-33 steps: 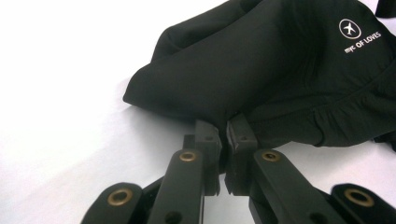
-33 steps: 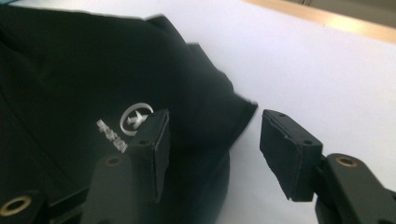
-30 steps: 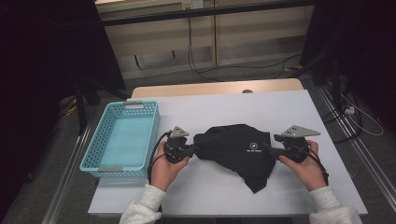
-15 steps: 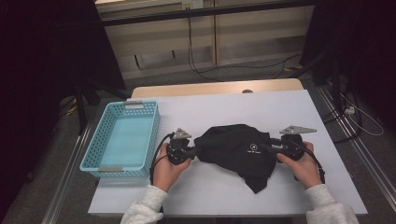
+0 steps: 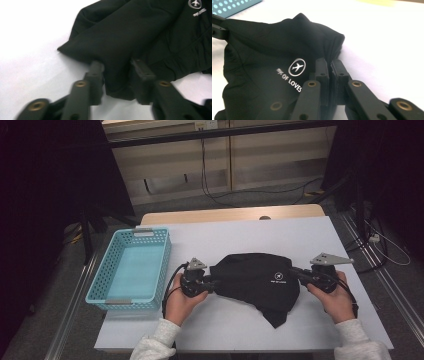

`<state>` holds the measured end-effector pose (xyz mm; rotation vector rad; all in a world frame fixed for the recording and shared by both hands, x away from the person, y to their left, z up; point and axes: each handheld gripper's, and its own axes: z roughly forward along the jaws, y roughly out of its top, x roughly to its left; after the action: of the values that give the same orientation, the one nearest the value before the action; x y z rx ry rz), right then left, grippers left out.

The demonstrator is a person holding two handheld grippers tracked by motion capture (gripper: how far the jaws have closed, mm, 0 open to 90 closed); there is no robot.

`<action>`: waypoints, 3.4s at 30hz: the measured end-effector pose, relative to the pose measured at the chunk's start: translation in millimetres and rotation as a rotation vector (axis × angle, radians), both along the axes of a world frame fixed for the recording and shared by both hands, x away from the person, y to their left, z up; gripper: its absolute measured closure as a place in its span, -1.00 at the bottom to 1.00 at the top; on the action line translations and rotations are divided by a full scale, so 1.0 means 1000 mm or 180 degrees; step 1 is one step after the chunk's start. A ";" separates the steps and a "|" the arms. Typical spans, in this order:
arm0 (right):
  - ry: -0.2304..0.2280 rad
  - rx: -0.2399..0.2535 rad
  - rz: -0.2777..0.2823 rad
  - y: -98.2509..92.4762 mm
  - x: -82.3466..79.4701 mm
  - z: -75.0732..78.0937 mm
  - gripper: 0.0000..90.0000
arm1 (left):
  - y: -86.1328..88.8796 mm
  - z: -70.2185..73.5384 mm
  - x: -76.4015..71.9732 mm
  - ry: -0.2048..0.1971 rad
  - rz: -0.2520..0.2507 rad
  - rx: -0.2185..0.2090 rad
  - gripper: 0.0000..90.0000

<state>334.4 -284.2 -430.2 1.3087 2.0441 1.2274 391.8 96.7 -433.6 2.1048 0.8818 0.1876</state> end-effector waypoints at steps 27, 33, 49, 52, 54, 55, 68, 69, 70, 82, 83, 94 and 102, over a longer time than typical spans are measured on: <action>-0.0003 -0.0161 -0.0119 -0.018 -0.008 -0.001 0.89 | 0.010 -0.011 0.041 0.0106 0.0500 -0.0236 -0.21; 0.0009 -0.0228 -0.0167 -0.019 -0.009 0.000 0.89 | 0.009 -0.016 0.046 0.0129 0.0514 -0.0246 -0.16; 0.0038 -0.0291 -0.0251 -0.027 -0.015 -0.005 0.88 | -0.021 -0.030 0.064 0.0122 0.0381 -0.0205 -0.04; 0.0028 -0.0298 -0.0260 -0.028 -0.018 -0.005 0.88 | -0.027 -0.030 0.066 0.0144 0.0365 -0.0212 0.10; 0.0024 -0.0279 -0.0263 -0.030 -0.020 -0.006 0.88 | -0.031 -0.031 0.066 0.0159 0.0294 -0.0176 0.30; 0.0023 -0.0260 -0.0268 -0.030 -0.021 -0.006 0.88 | -0.032 -0.030 0.066 0.0142 0.0266 -0.0153 0.39; -0.0078 -0.0167 -0.0241 -0.027 -0.021 -0.003 0.87 | -0.019 -0.005 0.053 -0.0014 0.0262 -0.0344 0.91; -0.0081 -0.0157 -0.0238 -0.026 -0.021 -0.002 0.87 | -0.016 0.000 0.050 -0.0041 0.0280 -0.0389 0.91; -0.0103 -0.0151 -0.0212 -0.025 -0.020 -0.001 0.87 | -0.012 0.004 0.048 -0.0079 0.0288 -0.0414 0.91; -0.0330 -0.0080 0.0009 -0.005 -0.019 0.009 0.86 | 0.025 0.043 0.023 -0.0400 0.0437 -0.0587 0.91; -0.0342 -0.0089 0.0044 -0.002 -0.019 0.010 0.86 | 0.028 0.046 0.021 -0.0441 0.0457 -0.0593 0.91; -0.0226 -0.0045 -0.0038 -0.012 -0.020 0.006 0.90 | 0.028 0.038 0.015 -0.0288 0.0385 -0.0541 0.91; -0.0037 -0.0137 -0.0285 -0.028 -0.017 -0.002 0.94 | 0.010 0.026 0.014 -0.0264 0.0237 -0.0431 0.90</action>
<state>317.1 -312.0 -432.5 1.3548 1.9705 1.1430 406.2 106.6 -407.3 1.9269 0.8988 0.2456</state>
